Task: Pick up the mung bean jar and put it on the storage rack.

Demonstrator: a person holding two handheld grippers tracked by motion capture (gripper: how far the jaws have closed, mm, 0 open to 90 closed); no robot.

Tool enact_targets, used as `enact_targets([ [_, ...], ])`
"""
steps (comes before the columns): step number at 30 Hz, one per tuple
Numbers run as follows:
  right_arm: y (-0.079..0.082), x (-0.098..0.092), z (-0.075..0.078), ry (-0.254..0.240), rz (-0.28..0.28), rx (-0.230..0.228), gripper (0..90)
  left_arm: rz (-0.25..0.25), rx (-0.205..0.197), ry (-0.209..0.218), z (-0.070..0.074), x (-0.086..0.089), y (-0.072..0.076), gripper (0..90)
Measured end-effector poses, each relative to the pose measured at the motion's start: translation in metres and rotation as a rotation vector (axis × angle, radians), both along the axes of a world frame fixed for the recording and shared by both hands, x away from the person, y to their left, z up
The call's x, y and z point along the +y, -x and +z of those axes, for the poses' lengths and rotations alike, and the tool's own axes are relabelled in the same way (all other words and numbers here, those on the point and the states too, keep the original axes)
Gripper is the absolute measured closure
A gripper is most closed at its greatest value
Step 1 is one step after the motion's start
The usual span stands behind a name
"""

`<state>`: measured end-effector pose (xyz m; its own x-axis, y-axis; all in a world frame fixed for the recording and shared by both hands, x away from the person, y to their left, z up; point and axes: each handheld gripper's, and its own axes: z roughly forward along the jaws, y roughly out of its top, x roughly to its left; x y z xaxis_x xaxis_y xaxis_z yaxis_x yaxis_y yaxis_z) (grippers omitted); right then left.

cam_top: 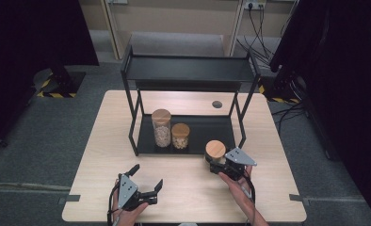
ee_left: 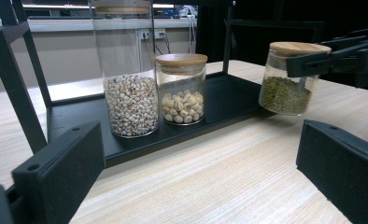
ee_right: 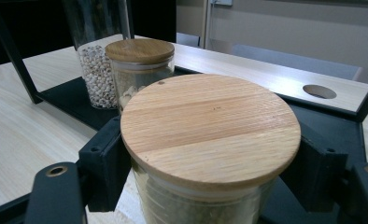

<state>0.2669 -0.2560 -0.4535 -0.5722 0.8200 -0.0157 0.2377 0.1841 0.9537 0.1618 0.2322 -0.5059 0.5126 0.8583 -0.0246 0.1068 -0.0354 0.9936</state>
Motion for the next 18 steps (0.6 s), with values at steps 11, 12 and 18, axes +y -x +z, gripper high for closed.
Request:
enact_targets([
  [11,-0.018,0.015,0.005,0.008,-0.018,0.005,25.6,0.001,0.001,0.001,0.0,0.0,0.0,0.5],
  [12,-0.02,0.016,0.006,0.009,-0.021,0.004,25.6,0.001,0.001,0.001,0.0,0.0,0.0,0.5],
  [18,-0.028,0.02,0.009,0.007,-0.028,0.008,25.6,0.0,0.002,0.001,0.0,0.0,0.0,0.5],
])
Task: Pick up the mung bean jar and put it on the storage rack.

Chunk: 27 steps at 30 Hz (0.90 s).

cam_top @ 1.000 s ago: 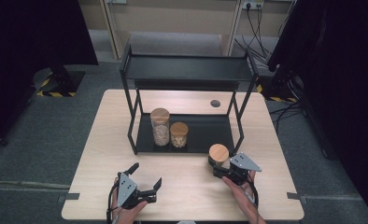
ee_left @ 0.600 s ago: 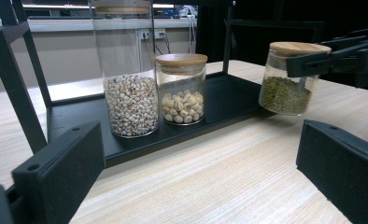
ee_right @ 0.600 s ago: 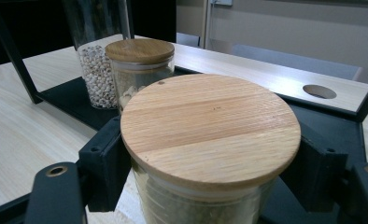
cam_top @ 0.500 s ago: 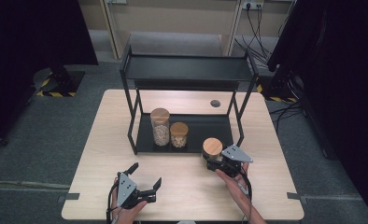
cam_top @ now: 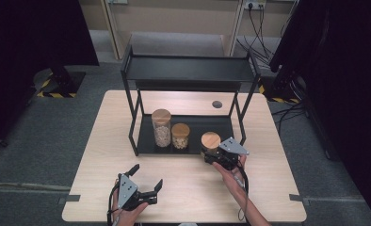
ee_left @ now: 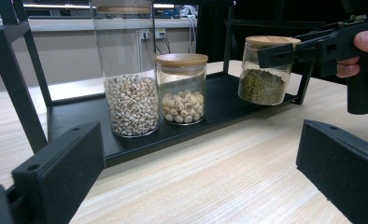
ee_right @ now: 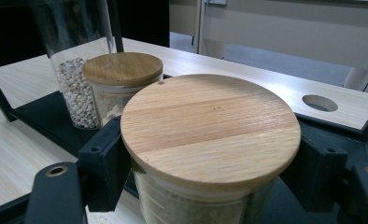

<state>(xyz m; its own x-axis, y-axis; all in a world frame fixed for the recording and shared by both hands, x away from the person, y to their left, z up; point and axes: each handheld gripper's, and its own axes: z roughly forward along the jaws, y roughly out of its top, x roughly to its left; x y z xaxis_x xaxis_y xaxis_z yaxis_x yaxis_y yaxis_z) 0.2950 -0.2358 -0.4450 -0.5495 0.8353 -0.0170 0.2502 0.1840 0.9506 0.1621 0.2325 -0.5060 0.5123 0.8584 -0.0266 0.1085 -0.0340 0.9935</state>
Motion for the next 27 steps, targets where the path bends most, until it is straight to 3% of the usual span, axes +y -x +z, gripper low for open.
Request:
enact_targets([
  [16,-0.024,0.017,0.003,0.008,-0.026,0.012,25.6,0.0,0.002,-0.004,0.0,0.0,0.0,0.5],
  [27,-0.036,0.021,-0.004,0.001,-0.037,0.037,25.6,-0.002,0.002,-0.005,0.0,0.0,0.0,0.5],
])
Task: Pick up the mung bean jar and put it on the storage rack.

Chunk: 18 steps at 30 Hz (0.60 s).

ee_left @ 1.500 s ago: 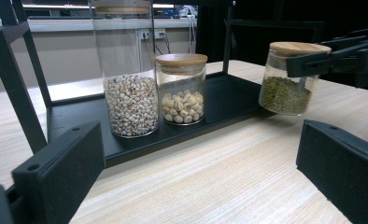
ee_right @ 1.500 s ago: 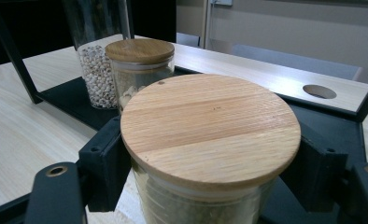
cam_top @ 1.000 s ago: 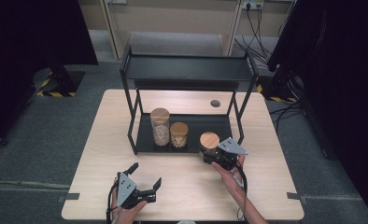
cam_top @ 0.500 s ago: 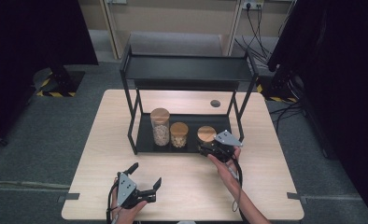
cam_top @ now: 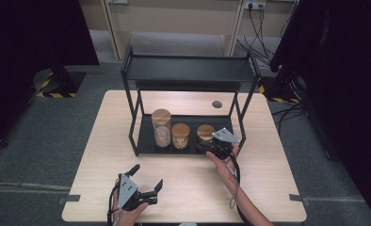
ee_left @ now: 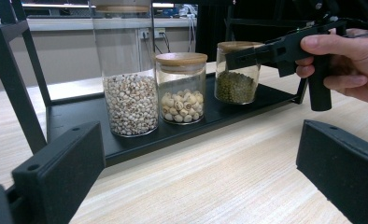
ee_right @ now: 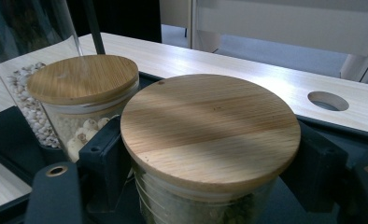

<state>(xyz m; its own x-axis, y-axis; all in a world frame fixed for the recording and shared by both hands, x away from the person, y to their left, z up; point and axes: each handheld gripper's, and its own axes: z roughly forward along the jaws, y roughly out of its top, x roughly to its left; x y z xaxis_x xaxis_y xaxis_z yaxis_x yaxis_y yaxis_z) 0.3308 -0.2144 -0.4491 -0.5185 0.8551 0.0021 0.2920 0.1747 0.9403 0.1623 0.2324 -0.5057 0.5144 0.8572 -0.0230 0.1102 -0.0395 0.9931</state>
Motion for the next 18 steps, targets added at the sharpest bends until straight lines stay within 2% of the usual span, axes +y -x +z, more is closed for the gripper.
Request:
enact_targets([
  [5,-0.001,0.005,-0.001,0.021,0.0,-0.018,25.6,0.001,-0.001,0.001,0.0,0.0,0.0,0.5],
  [18,-0.008,0.011,-0.007,0.028,0.005,-0.006,25.6,-0.002,-0.002,0.001,0.0,0.0,0.0,0.5],
])
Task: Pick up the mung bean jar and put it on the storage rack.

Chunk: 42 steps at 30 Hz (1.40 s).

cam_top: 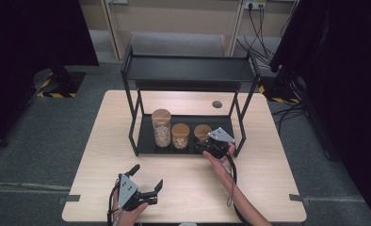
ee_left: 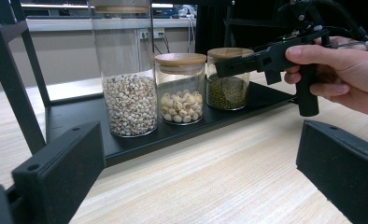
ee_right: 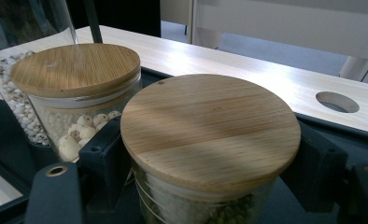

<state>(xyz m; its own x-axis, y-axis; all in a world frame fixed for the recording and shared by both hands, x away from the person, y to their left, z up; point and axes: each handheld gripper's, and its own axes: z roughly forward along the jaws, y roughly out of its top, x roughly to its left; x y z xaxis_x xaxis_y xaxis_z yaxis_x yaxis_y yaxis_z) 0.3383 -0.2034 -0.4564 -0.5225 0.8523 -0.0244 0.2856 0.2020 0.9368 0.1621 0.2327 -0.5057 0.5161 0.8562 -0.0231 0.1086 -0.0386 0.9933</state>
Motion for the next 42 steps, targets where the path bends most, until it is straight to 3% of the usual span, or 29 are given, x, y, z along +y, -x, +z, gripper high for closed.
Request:
enact_targets([
  [9,-0.004,-0.005,-0.003,-0.021,0.008,0.015,24.8,-0.001,0.001,-0.001,0.0,0.0,0.0,0.5],
  [17,0.008,-0.012,0.002,-0.048,-0.016,0.009,2.6,-0.001,0.003,0.003,-0.001,-0.001,0.0,0.5],
  [23,0.017,-0.022,0.0,-0.097,-0.008,0.022,2.7,-0.001,0.007,0.0,0.0,-0.001,-0.001,0.5],
  [42,0.043,-0.035,-0.005,-0.134,0.046,-0.004,2.6,0.004,0.008,0.0,-0.001,-0.001,-0.001,0.5],
])
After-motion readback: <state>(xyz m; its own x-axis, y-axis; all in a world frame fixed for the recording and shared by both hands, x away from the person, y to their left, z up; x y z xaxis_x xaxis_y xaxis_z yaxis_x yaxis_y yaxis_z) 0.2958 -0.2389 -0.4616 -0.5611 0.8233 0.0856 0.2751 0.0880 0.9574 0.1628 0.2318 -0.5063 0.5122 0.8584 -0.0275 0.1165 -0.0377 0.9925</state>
